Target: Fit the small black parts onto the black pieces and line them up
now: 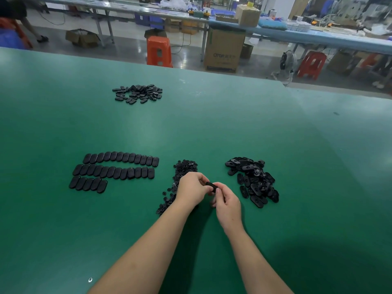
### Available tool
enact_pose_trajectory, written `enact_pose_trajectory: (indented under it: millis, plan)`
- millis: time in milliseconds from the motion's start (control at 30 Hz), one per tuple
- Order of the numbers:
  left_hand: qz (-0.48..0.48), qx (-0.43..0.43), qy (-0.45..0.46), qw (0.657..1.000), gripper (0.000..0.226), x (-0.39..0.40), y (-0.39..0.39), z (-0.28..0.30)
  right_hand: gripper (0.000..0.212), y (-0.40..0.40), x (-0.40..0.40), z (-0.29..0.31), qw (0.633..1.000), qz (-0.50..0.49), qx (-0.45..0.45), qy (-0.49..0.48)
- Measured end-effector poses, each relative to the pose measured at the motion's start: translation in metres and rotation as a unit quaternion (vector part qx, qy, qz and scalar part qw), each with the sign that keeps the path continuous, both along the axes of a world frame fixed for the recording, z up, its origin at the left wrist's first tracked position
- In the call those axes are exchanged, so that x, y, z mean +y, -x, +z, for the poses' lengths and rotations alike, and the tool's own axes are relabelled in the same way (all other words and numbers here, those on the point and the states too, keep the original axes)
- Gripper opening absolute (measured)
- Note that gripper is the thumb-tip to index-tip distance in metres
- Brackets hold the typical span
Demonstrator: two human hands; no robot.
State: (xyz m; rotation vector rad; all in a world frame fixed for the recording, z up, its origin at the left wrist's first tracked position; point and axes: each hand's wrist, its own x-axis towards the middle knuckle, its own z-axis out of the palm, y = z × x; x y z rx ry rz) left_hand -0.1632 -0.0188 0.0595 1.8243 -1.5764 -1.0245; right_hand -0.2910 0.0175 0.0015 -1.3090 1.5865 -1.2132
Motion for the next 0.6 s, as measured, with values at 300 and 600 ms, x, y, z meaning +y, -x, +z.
enact_pose_trajectory:
  millis: [300, 600]
  plan:
    - [-0.009, 0.045, -0.013, 0.999, 0.008, 0.006, -0.002, -0.005, 0.02, -0.001, 0.0, 0.002, 1.0, 0.004, -0.024, -0.003]
    - [-0.041, 0.078, -0.008, 0.996, 0.007, 0.01, -0.002, -0.004, 0.019, 0.002, 0.001, 0.002, 1.0, 0.007, -0.013, -0.005]
